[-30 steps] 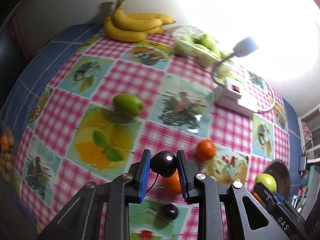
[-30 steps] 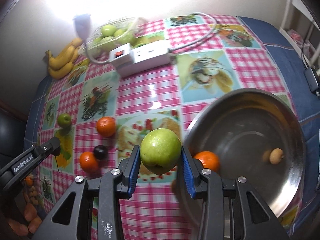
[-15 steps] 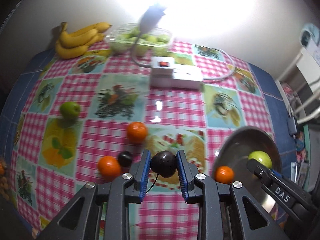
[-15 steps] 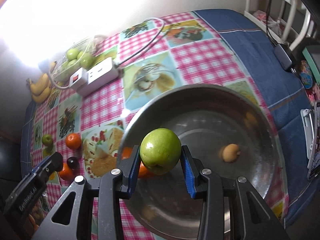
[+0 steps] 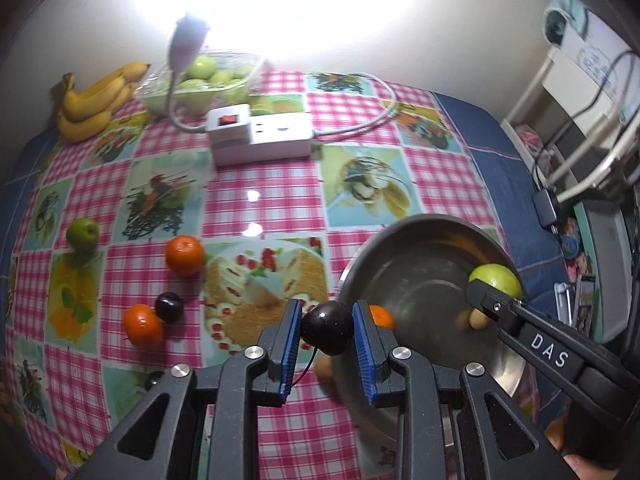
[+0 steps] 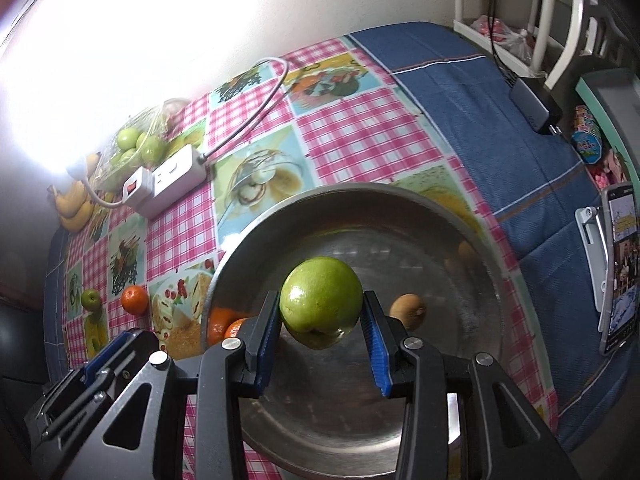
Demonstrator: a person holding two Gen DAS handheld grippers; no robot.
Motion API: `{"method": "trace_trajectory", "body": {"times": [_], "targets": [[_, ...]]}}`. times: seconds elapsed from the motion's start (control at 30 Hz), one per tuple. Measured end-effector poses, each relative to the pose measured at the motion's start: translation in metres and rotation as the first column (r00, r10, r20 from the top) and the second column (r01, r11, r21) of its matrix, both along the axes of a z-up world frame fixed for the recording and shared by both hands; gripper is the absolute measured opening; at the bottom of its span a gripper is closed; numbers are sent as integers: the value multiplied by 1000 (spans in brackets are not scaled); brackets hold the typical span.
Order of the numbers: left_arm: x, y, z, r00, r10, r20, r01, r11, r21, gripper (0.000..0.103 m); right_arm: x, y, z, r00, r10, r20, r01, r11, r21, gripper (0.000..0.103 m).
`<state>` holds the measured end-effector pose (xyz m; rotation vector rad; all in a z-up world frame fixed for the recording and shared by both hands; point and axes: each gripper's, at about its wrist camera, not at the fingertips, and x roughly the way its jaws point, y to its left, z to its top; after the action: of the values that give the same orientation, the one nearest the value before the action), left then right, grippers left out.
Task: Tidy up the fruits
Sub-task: 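Lift both fruits and carry them over the steel bowl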
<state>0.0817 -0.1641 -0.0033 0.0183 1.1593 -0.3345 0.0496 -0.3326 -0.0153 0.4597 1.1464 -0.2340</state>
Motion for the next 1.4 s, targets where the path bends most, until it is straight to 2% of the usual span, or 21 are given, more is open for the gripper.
{"method": "trace_trajectory", "body": {"times": [0.27, 0.63, 1.4], "targets": [[-15, -29, -5, 996, -86, -3, 86, 996, 26, 28, -14, -15, 4, 999, -29, 13, 29, 1000, -5, 41], [-30, -58, -34, 985, -154, -82, 159, 985, 68, 28, -20, -19, -6, 999, -33, -19, 33, 999, 4, 41], [-28, -69, -74, 974, -137, -181, 153, 985, 80, 28, -14, -10, -40, 994, -1, -113, 9, 997, 74, 42]]}}
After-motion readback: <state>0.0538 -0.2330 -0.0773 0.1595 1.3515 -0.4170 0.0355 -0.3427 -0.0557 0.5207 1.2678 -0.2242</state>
